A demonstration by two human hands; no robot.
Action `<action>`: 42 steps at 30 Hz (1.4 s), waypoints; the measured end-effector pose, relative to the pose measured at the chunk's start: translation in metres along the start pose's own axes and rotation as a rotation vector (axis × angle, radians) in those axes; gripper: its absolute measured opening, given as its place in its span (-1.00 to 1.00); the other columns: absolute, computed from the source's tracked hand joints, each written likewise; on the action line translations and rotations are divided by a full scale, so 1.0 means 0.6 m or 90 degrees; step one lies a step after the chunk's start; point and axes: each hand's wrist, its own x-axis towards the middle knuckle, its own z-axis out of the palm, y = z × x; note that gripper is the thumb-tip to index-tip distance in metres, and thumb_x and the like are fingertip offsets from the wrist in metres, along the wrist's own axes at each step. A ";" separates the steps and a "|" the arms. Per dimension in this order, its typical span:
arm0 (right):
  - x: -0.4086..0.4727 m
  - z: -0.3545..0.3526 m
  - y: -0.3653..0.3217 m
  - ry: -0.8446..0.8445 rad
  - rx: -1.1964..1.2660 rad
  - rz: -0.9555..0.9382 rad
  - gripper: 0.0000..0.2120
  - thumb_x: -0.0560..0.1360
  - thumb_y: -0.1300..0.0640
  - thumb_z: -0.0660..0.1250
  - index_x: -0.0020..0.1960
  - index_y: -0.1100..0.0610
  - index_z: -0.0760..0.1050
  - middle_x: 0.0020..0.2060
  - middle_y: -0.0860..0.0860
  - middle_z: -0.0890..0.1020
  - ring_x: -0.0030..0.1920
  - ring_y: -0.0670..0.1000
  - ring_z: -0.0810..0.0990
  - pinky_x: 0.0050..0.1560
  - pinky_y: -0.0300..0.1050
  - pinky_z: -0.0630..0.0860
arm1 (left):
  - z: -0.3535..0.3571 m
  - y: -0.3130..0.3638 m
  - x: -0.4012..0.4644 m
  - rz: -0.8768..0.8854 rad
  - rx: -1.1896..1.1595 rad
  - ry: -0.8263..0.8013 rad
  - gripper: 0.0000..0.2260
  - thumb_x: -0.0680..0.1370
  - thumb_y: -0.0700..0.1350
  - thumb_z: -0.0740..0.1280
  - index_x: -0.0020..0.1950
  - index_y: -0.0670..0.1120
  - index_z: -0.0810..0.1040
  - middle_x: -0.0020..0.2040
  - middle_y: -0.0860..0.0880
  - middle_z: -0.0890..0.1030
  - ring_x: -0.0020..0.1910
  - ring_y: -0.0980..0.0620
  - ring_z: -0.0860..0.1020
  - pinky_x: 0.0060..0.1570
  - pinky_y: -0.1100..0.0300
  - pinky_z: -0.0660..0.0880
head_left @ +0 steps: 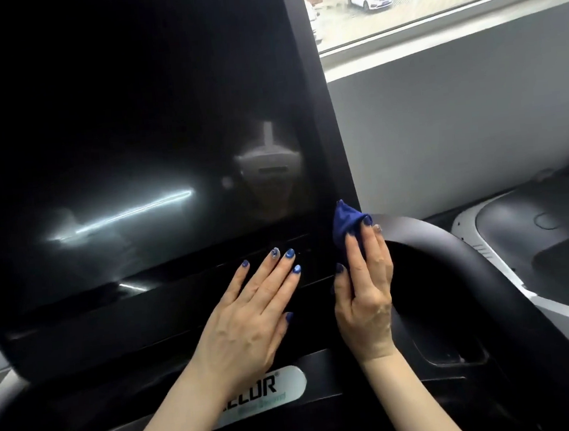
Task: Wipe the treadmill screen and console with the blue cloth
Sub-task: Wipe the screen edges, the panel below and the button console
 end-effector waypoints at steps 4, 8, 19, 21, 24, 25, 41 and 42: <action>-0.024 -0.022 0.023 -0.033 0.013 0.041 -0.63 0.56 0.40 0.19 0.36 0.37 0.42 0.40 0.27 0.37 0.44 0.25 0.33 0.46 0.10 0.28 | 0.026 0.010 -0.030 0.043 -0.001 -0.020 -0.54 0.65 -0.08 0.14 0.55 -0.16 0.29 0.60 -0.11 0.21 0.59 -0.07 0.15 0.53 -0.10 0.13; -0.054 -0.080 0.053 -0.074 -0.010 0.131 -0.63 0.55 0.31 0.16 0.31 0.35 0.49 0.35 0.23 0.46 0.39 0.14 0.41 0.44 -0.02 0.32 | 0.030 0.023 -0.059 0.065 -0.029 -0.044 -0.55 0.66 -0.13 0.14 0.56 -0.18 0.27 0.61 -0.12 0.18 0.59 -0.08 0.14 0.51 -0.11 0.16; -0.105 -0.157 0.076 -0.305 -0.035 0.240 -0.62 0.55 0.24 0.24 0.36 0.23 0.47 0.41 0.00 0.39 0.45 -0.10 0.28 0.45 -0.39 0.09 | 0.056 0.095 -0.078 0.032 -0.141 -0.189 -0.50 0.69 0.09 0.02 0.59 -0.09 0.23 0.60 -0.02 0.20 0.59 0.07 0.12 0.48 0.08 0.11; -0.098 -0.153 0.084 -0.374 -0.031 0.231 -0.60 0.58 0.22 0.19 0.41 0.26 0.41 0.44 -0.02 0.31 0.48 -0.14 0.18 0.46 -0.43 0.00 | 0.061 0.107 -0.071 0.031 -0.149 -0.210 -0.49 0.69 0.13 0.00 0.59 -0.08 0.22 0.60 -0.01 0.20 0.59 0.08 0.11 0.49 0.11 0.07; -0.076 -0.143 0.106 -0.445 -0.020 0.220 -0.55 0.59 0.19 0.10 0.45 0.27 0.35 0.46 0.03 0.30 0.51 -0.01 0.17 0.47 -0.42 -0.04 | 0.070 0.123 -0.060 0.047 -0.161 -0.240 -0.48 0.71 0.16 -0.06 0.60 -0.06 0.20 0.61 0.01 0.17 0.60 0.12 0.05 0.50 0.15 0.01; -0.063 -0.133 0.116 -0.460 -0.010 0.225 -0.56 0.60 0.20 0.10 0.46 0.27 0.34 0.47 0.06 0.32 0.52 0.02 0.16 0.46 -0.44 -0.05 | 0.073 0.127 -0.056 0.051 -0.160 -0.246 -0.47 0.71 0.17 -0.07 0.60 -0.06 0.20 0.61 0.01 0.17 0.60 0.12 0.04 0.50 0.14 0.01; 0.023 -0.074 0.172 -0.507 0.046 0.177 -0.66 0.57 0.41 0.17 0.29 0.27 0.53 0.34 0.11 0.51 0.44 0.05 0.34 0.41 -0.39 0.10 | 0.068 0.138 -0.045 0.042 -0.149 -0.272 -0.48 0.71 0.18 -0.01 0.62 -0.01 0.14 0.63 0.06 0.08 0.60 0.13 0.01 0.49 0.12 -0.01; 0.019 -0.080 0.170 -0.503 0.045 0.181 -0.67 0.57 0.40 0.18 0.28 0.27 0.54 0.33 0.12 0.52 0.42 0.03 0.36 0.39 -0.45 0.10 | 0.069 0.139 -0.045 0.042 -0.146 -0.269 -0.48 0.71 0.18 -0.02 0.62 -0.02 0.14 0.63 0.06 0.08 0.60 0.12 0.02 0.49 0.11 0.00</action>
